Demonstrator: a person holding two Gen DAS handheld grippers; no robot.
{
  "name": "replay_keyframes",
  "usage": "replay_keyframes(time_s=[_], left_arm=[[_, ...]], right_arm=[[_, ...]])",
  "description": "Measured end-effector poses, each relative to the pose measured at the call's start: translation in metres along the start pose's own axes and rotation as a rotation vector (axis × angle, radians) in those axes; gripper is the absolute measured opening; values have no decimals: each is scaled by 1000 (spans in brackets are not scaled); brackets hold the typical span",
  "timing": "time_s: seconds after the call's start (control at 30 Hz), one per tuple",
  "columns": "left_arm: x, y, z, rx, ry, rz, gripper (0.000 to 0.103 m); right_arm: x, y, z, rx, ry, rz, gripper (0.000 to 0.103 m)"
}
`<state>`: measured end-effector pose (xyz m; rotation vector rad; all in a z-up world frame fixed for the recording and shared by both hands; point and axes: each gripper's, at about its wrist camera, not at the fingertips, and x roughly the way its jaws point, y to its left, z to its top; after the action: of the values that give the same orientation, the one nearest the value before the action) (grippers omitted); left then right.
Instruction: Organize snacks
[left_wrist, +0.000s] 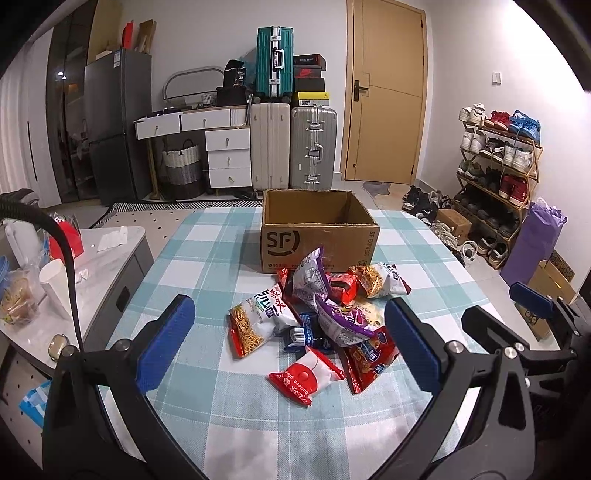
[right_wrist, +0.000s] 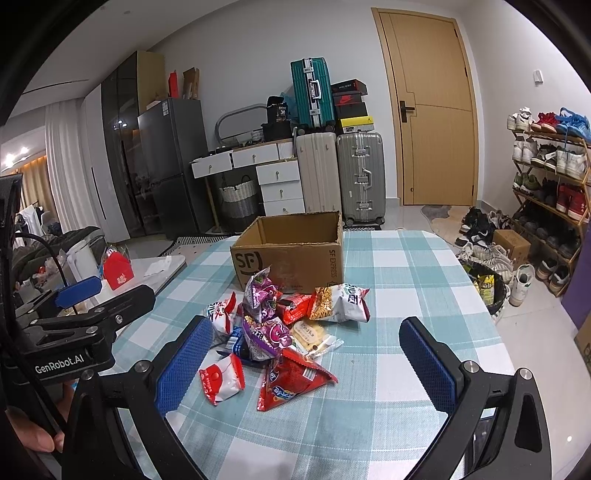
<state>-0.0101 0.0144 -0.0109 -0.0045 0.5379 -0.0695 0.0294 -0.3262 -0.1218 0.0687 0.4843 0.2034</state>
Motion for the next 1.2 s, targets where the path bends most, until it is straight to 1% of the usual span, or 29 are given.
replay_keyframes(time_s=[0.37,0.47,0.8,1.07,1.2], left_arm=[[5,3,-2,-11,11,-12,103],[6,5,-4,-24,22,-36,103],[9,9,-1,-30,32,-23,103],[14,11,-1,-32,45,-19,103],[16,11,-2,-28,45,-26,103]], right_arm=[[-3,-4,-3,8,2,-3,103],[-4,-5,-3,3,0,-2,103],[-6,0,1,-20,-7,15,103],[-2,-2,1,1,4,29,103],[2,-3,-1,4,9,49,103]])
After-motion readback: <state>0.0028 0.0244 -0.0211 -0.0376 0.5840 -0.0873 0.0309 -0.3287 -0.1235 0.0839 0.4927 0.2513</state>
